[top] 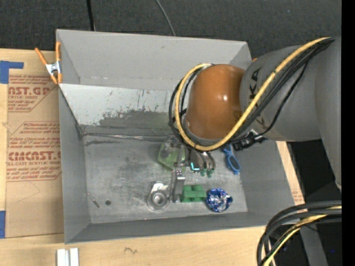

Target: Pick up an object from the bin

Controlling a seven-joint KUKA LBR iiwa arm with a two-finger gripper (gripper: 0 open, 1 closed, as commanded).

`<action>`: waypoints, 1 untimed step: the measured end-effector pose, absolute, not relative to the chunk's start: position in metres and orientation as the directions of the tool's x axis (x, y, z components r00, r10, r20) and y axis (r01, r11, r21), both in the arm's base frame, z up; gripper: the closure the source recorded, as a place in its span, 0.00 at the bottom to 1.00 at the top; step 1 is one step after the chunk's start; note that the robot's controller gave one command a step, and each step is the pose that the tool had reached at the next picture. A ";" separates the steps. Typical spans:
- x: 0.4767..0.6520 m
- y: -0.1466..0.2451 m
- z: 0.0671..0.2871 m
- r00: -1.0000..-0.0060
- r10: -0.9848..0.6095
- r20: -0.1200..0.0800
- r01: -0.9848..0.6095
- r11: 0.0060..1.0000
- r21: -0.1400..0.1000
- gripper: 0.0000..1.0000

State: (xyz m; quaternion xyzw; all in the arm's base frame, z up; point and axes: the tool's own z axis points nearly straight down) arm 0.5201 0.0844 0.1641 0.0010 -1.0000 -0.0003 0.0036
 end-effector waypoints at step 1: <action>0.489 0.054 0.078 -0.998 -0.068 0.003 -0.068 0.998 0.000 0.00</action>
Offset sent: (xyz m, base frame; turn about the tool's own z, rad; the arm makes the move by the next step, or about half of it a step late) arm -0.0295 -0.0299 -0.0824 -0.0671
